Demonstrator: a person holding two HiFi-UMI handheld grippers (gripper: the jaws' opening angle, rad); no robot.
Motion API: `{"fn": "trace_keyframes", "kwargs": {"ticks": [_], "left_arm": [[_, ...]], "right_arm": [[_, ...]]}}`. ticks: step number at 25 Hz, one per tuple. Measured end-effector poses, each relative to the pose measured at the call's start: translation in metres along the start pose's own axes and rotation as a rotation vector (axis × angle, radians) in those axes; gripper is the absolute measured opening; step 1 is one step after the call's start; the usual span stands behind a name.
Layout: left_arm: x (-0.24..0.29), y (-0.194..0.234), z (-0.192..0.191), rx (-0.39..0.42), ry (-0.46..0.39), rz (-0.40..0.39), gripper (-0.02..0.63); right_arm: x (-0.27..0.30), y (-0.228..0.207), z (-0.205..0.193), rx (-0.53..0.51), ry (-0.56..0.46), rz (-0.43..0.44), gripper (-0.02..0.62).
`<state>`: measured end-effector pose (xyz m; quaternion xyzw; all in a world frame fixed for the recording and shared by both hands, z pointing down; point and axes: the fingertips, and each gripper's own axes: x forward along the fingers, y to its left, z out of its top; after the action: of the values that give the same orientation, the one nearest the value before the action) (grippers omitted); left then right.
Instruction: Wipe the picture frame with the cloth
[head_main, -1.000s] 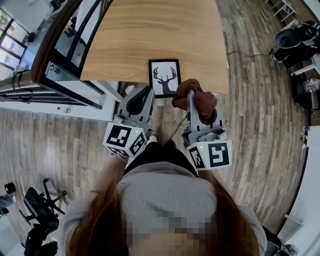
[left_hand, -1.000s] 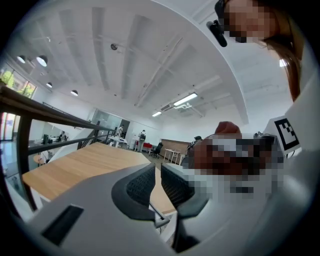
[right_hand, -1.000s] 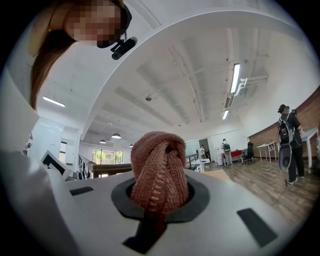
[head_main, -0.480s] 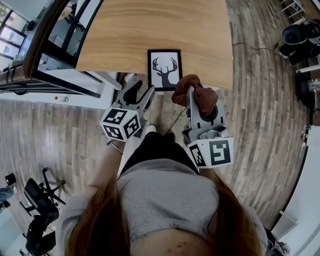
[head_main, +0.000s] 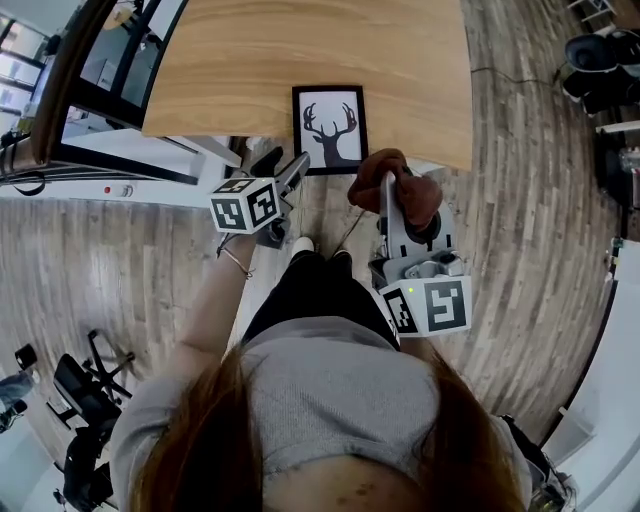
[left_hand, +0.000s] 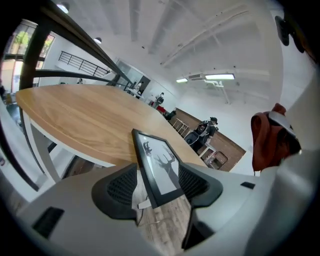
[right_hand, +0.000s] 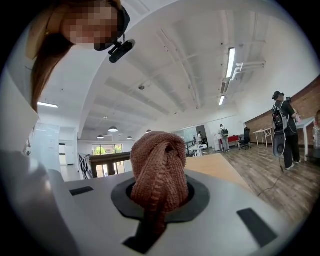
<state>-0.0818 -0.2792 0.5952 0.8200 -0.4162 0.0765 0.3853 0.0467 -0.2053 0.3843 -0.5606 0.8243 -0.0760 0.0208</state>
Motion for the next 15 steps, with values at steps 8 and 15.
{"fn": "trace_keyframes", "kwargs": {"ticks": [8, 15], "left_arm": [[0.027, 0.019, -0.018, -0.249, 0.069, -0.106, 0.239], [0.049, 0.0, -0.026, -0.355, 0.127, -0.308, 0.239]], "right_arm": [[0.005, -0.007, -0.01, 0.001, 0.025, -0.029, 0.046], [0.004, -0.012, -0.019, -0.004, 0.046, -0.059, 0.046]]}}
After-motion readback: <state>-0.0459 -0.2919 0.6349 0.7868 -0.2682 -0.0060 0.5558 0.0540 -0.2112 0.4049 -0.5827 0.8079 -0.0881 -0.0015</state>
